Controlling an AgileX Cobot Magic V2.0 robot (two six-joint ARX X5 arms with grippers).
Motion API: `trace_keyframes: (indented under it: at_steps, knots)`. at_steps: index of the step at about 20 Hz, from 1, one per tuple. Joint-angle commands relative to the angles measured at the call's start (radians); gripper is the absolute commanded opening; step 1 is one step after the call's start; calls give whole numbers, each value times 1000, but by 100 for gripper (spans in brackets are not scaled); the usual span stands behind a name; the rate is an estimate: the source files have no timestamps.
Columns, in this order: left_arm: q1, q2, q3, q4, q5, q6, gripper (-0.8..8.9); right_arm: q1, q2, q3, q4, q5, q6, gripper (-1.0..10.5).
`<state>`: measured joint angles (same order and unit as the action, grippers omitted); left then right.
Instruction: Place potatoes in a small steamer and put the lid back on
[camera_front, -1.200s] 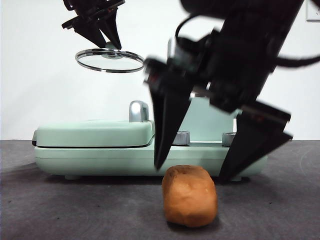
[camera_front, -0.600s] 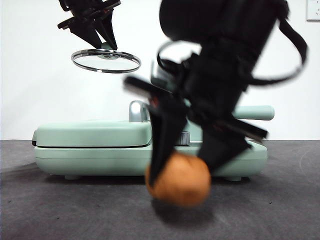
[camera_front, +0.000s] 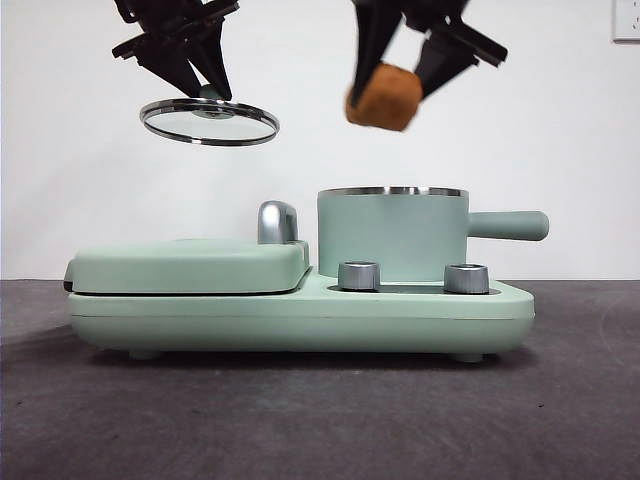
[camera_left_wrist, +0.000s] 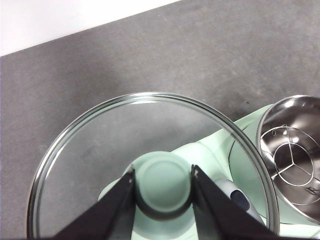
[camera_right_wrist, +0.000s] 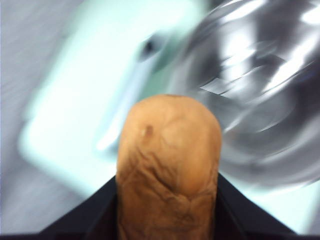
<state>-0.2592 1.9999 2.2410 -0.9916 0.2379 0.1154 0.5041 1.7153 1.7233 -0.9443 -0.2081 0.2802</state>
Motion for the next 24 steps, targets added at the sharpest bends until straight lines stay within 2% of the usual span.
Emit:
trace_keyframes:
  at_steps: [1, 5, 10, 12, 16, 17, 20, 22, 24]
  knots:
    - [-4, -10, 37, 27, 6, -5, 15, -32, 115, 118, -40, 0, -72, 46]
    - [-4, -10, 37, 27, 6, -4, 15, -81, 284, 246, -67, -2, -87, 46]
    - [-4, -9, 37, 27, 6, -4, 15, -93, 390, 274, -75, 0, -122, 72]
    - [-4, -9, 37, 27, 6, -4, 15, -93, 398, 274, -76, 1, -125, 165]
    - [-4, -9, 37, 27, 6, -5, 15, -93, 397, 292, -84, 0, -124, 440]
    - [-4, -9, 37, 26, 6, -5, 15, -94, 396, 308, -93, 0, -124, 467]
    - [-10, -9, 36, 12, 6, -4, 15, -94, 396, 437, -201, 0, -125, 467]
    - [-18, -9, 35, 7, 6, -4, 15, -94, 394, 532, -307, 6, -154, 466]
    - [-29, -9, 35, 0, 6, -4, 15, -93, 387, 597, -421, 49, -183, 465]
